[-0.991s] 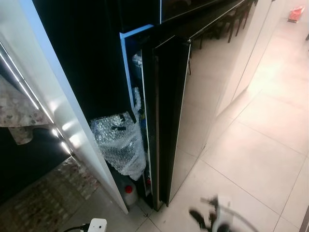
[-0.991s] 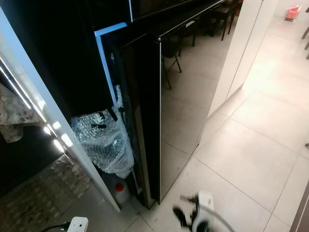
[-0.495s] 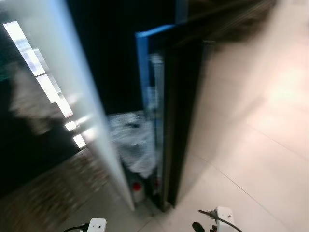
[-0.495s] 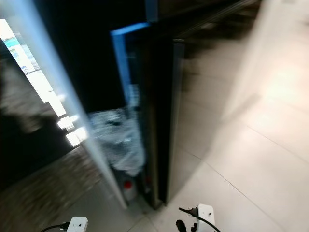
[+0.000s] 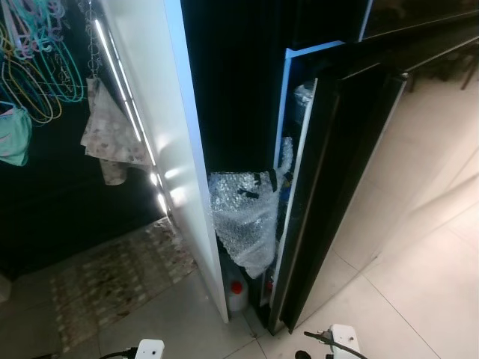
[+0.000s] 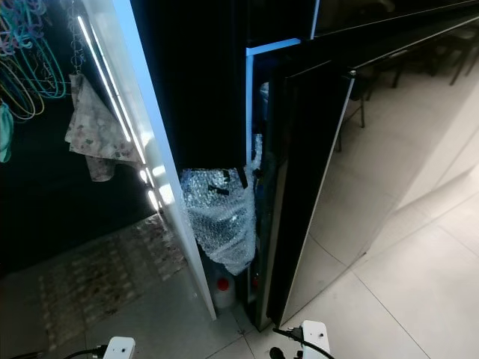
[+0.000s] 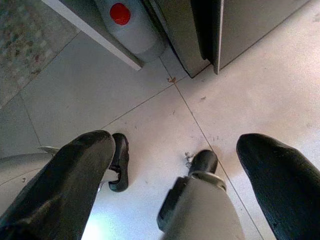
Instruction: Restocking fridge
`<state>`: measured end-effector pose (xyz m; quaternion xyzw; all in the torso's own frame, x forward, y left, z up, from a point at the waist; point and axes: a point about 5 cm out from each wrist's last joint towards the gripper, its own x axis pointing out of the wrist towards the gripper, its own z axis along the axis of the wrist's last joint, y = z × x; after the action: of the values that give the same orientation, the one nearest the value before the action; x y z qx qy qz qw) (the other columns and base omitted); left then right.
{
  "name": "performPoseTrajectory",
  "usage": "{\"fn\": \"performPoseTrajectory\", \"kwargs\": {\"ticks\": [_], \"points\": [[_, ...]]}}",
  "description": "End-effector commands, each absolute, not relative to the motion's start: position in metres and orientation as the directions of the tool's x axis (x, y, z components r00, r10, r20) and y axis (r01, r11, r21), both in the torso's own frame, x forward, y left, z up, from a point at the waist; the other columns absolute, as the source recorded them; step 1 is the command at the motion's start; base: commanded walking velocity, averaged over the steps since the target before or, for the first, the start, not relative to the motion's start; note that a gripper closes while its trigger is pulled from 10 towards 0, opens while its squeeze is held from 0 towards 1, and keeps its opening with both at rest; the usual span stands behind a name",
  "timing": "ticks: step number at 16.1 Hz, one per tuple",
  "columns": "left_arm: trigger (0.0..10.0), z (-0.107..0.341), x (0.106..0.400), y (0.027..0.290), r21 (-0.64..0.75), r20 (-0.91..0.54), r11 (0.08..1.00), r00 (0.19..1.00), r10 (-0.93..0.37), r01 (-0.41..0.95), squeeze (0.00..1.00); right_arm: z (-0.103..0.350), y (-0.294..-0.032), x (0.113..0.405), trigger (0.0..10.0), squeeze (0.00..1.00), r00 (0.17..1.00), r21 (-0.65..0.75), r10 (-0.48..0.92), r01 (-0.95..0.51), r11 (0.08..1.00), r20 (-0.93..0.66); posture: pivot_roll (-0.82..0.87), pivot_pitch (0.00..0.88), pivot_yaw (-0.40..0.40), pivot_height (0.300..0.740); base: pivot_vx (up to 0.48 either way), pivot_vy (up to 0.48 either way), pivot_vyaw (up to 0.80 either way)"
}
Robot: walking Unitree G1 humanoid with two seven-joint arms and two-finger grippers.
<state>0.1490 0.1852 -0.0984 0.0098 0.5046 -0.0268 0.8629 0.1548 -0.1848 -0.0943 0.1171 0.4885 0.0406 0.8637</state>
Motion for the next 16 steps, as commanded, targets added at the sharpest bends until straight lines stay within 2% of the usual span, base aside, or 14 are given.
{"fn": "performPoseTrajectory", "kwargs": {"ticks": [1, 16], "points": [[10.0, -0.1020, 0.1392, 0.1882, 0.000, -0.892, 0.998, 0.451, -0.029, 0.064, 0.00, -0.0963, -0.1864, 0.1490, 10.0, 0.00, 0.501, 0.236, 0.188, 0.033, 0.971, -0.845, 0.01, 0.000, 0.031, 0.740, 0.000, 0.000, 0.80], [10.0, -0.1030, 0.1366, 0.1869, -0.009, -0.894, 0.998, 0.448, -0.033, 0.056, 0.00, -0.0952, -0.1804, 0.1530, 10.0, 0.00, 0.474, 0.232, 0.236, -0.068, 0.970, -0.848, 0.01, 0.000, 0.017, 0.740, 0.000, 0.000, 0.80]]}}
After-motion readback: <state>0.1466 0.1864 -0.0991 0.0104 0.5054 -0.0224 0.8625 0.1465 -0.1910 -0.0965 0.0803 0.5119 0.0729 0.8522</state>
